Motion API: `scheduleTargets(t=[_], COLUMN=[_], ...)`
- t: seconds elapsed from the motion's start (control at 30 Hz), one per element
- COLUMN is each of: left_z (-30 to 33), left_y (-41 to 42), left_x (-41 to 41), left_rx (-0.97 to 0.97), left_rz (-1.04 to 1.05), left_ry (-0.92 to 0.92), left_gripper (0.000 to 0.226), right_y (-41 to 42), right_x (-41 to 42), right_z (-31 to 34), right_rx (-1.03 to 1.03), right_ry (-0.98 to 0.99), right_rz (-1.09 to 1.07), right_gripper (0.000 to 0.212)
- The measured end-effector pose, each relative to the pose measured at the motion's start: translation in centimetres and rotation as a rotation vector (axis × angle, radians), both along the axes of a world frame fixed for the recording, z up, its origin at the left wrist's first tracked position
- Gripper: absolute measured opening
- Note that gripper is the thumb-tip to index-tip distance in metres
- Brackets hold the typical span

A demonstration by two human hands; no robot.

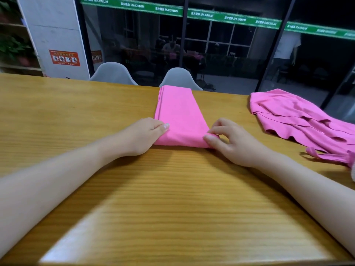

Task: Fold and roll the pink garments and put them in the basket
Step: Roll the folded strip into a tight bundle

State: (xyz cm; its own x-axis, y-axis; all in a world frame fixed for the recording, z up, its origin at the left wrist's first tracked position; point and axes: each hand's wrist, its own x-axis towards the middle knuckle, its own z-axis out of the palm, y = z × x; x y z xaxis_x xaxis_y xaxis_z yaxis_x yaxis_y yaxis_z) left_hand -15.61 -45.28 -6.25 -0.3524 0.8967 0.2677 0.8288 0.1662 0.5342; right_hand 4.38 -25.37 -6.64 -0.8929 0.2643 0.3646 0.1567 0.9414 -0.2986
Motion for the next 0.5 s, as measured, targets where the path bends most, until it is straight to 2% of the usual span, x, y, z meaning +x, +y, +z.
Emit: scheduleTargets(t=[0.07, 0.17, 0.23, 0.3, 0.37, 0.43, 0.5], left_z=[-0.17, -0.62, -0.69, -0.75, -0.51, -0.23, -0.19], left_y=[0.01, -0.07, -0.26, -0.27, -0.2, -0.26, -0.54], left_x=[0.31, 0.23, 0.32, 0.59, 0.92, 0.87, 0.64], left_rx=[0.014, 0.099, 0.153, 0.264, 0.331, 0.311, 0.251], left_rz=[0.01, 0.028, 0.036, 0.049, 0.062, 0.04, 0.011], left_ry=[-0.026, -0.04, 0.029, 0.265, 0.55, 0.648, 0.634], left_gripper=[0.06, 0.024, 0.013, 0.013, 0.017, 0.028, 0.04], right_y=[0.07, 0.03, -0.08, 0.04, 0.28, 0.36, 0.39], right_x=[-0.16, -0.25, -0.16, -0.22, -0.41, -0.49, -0.47], right_z=[0.06, -0.03, -0.09, -0.06, 0.07, 0.2, 0.05], right_rx=[-0.058, -0.112, -0.133, -0.15, -0.181, -0.221, -0.235], right_ry=[-0.023, -0.052, -0.057, -0.075, -0.106, -0.125, -0.127], right_rz=[-0.011, -0.031, -0.034, -0.057, -0.089, -0.113, -0.123], right_gripper=[0.024, 0.025, 0.021, 0.022, 0.033, 0.043, 0.044])
